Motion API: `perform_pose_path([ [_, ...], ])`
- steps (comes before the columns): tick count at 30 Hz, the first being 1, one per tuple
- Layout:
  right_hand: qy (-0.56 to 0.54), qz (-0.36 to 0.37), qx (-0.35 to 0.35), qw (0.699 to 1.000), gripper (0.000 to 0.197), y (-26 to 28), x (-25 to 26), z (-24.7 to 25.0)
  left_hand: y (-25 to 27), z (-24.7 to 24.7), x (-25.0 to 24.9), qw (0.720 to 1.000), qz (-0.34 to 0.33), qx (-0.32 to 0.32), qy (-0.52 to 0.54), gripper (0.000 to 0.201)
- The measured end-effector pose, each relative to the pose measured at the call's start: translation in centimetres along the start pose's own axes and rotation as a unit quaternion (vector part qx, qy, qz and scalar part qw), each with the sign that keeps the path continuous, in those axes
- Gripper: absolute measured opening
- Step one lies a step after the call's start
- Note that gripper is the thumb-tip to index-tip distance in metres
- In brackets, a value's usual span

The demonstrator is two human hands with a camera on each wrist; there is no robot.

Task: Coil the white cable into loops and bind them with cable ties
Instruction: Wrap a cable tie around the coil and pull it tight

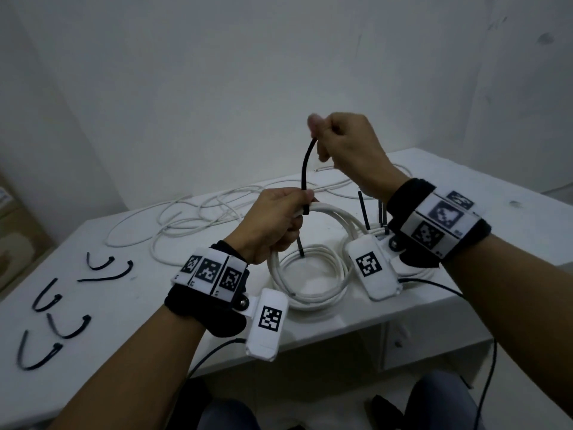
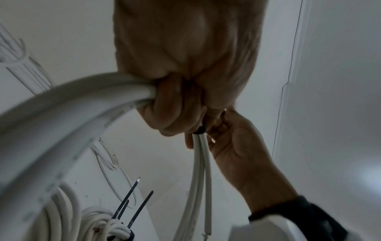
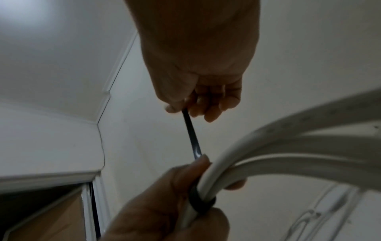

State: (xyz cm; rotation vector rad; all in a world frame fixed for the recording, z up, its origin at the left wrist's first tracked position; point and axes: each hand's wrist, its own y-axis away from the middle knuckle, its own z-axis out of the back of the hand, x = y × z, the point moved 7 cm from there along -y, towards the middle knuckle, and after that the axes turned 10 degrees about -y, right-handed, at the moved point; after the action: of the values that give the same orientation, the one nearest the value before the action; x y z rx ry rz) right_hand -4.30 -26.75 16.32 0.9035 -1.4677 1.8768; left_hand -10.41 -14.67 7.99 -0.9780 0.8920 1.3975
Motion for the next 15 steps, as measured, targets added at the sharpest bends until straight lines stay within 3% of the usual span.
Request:
perform_pose_path([
  [3,-0.141,-0.087,0.102,0.981,0.043,1.8,-1.8,-1.5,-0.3,0.9,0.1,1.000,0.004,-0.013,0.020,0.016],
  [6,-0.075,-0.059,0.146,0.985,0.027,3.1,-2.3,-2.7,-0.7,0.7,0.2,1.000,-0.004,-0.006,0.004,0.021],
  [11,0.020,-0.051,0.094,0.994,0.021,1.8,-2.8,-2.3,-0.3,-0.1,0.2,1.000,-0.008,0.010,-0.010,0.032],
  [15,-0.076,-0.118,0.053,0.989,0.026,0.8,-4.3,-2.4,-0.1,-0.8,-0.8,0.999,-0.012,0.015,-0.027,0.029],
])
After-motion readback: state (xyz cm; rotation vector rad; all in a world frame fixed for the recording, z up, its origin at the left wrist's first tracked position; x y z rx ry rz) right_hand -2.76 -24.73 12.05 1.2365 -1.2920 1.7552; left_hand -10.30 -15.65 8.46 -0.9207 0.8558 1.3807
